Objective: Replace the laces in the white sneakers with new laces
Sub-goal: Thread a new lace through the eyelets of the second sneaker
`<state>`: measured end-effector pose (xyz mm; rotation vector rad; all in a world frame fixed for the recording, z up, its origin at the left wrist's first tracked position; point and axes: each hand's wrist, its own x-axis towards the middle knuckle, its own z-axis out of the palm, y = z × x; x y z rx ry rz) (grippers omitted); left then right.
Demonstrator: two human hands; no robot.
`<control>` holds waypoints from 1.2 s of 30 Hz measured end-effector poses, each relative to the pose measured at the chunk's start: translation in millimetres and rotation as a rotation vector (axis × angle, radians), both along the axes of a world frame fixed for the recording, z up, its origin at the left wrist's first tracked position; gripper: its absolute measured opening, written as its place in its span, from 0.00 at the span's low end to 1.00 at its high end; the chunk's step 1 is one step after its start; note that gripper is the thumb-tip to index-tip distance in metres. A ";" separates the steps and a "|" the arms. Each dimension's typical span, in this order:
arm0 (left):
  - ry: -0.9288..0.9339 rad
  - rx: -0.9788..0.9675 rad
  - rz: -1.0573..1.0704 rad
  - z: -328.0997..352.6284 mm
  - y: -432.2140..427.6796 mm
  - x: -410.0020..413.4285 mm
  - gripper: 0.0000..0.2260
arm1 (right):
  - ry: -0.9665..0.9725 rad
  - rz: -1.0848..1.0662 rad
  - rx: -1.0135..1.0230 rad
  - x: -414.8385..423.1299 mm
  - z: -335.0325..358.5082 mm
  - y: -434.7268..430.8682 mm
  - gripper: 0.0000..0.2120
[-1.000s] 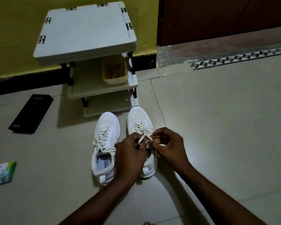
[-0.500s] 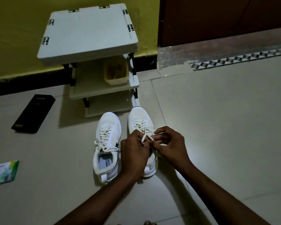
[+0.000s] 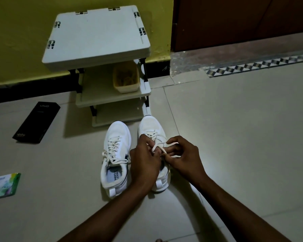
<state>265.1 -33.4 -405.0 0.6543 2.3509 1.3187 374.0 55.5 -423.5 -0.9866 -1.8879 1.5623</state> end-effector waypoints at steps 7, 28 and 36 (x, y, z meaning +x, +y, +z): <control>0.202 -0.037 -0.042 7.4 -3.2 9.0 0.15 | -0.004 -0.016 0.024 -0.2 -1.1 -4.7 0.16; 0.193 -0.052 -0.174 11.5 -2.3 2.7 0.19 | 0.015 0.029 0.062 -2.8 -7.5 5.0 0.07; 0.290 -0.029 -0.067 4.5 -3.3 9.5 0.15 | 0.024 0.001 0.082 -4.8 -10.6 4.8 0.05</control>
